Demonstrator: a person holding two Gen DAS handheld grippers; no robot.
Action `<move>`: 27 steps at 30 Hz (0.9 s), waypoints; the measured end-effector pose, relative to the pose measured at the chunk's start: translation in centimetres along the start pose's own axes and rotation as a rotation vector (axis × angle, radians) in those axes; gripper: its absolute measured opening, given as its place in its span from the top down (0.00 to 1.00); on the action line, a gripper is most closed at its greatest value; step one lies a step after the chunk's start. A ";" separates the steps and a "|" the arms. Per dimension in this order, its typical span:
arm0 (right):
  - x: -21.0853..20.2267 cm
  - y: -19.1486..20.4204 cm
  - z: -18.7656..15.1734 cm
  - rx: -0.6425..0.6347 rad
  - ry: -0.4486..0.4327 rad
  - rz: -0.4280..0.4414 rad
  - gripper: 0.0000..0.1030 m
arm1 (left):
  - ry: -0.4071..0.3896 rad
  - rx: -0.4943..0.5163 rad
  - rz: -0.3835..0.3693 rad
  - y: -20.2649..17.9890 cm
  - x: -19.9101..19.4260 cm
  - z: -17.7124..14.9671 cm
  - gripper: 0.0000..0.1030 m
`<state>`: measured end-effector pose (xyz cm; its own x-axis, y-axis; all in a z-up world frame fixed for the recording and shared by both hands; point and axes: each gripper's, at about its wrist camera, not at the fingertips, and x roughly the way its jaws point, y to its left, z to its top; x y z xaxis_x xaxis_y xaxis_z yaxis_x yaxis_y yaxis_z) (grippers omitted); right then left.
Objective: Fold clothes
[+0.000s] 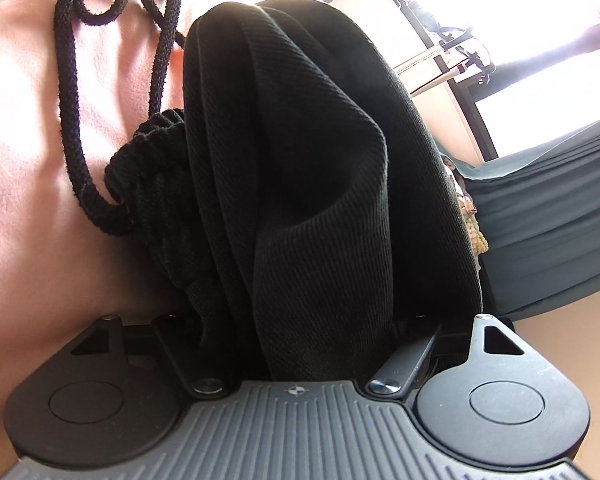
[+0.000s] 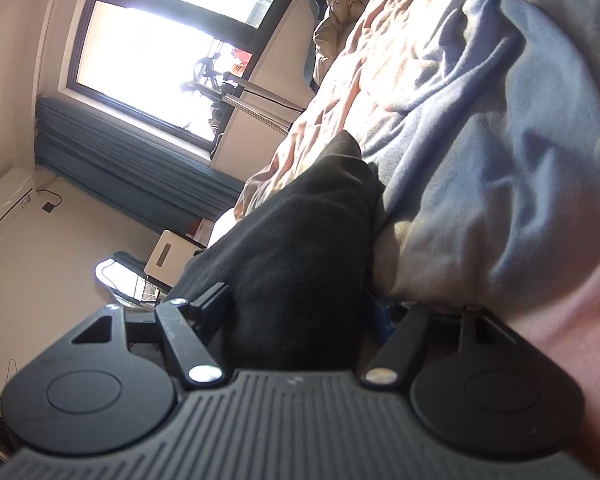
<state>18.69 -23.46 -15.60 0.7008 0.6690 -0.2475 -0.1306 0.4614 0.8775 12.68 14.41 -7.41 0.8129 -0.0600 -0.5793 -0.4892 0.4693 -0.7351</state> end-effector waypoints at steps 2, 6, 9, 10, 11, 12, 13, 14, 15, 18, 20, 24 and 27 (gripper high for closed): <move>0.4 0.2 0.0 -0.035 -0.004 -0.012 0.37 | -0.020 0.041 0.012 -0.7 -0.3 -0.1 0.36; 0.7 0.7 -1.0 -0.095 -0.029 -0.044 0.51 | -0.050 0.122 0.030 -2.2 -1.6 -0.6 0.49; 0.7 1.5 -1.4 -0.149 -0.055 -0.066 0.62 | -0.070 0.152 0.020 -2.9 -2.5 -0.4 0.58; 0.7 2.1 -1.7 -0.181 -0.071 -0.070 0.66 | -0.079 0.165 0.014 -3.1 -2.9 -0.3 0.62; 0.5 2.5 -1.9 -0.199 -0.082 -0.074 0.69 | -0.093 0.194 0.004 -3.4 -3.5 -0.3 0.64; 0.4 3.0 -2.1 -0.218 -0.094 -0.078 0.70 | -0.107 0.223 -0.006 -3.8 -4.0 -0.4 0.68; 0.2 3.5 -2.3 -0.226 -0.107 -0.080 0.71 | -0.121 0.252 -0.016 -4.1 -4.6 -0.4 0.71; 0.1 4.1 -2.4 -0.234 -0.117 -0.084 0.72 | -0.135 0.279 -0.027 -4.4 -5.2 -0.4 0.72; -0.2 4.7 -2.4 -0.248 -0.126 -0.089 0.73 | -0.146 0.293 -0.044 -4.8 -6.1 -0.5 0.74; -1.4 7.0 -2.2 -0.296 -0.158 -0.087 0.74 | -0.159 0.324 -0.083 -6.4 -8.5 -0.6 0.76; -2.8 8.8 -1.6 -0.325 -0.190 -0.079 0.74 | -0.155 0.334 -0.111 -7.5 -9.9 -0.8 0.76; -7.2 12.5 0.5 -0.378 -0.283 -0.070 0.74 | -0.147 0.390 -0.184 -10.5 -12.4 -4.8 0.76; -11.4 14.0 2.3 -0.393 -0.346 -0.069 0.74 | -0.132 0.434 -0.244 -13.0 -14.2 -8.1 0.76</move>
<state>10.53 -26.01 0.42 0.8991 0.4281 -0.0910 -0.2823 0.7261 0.6269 4.97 2.03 7.54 0.9338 -0.1150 -0.3388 -0.1266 0.7795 -0.6135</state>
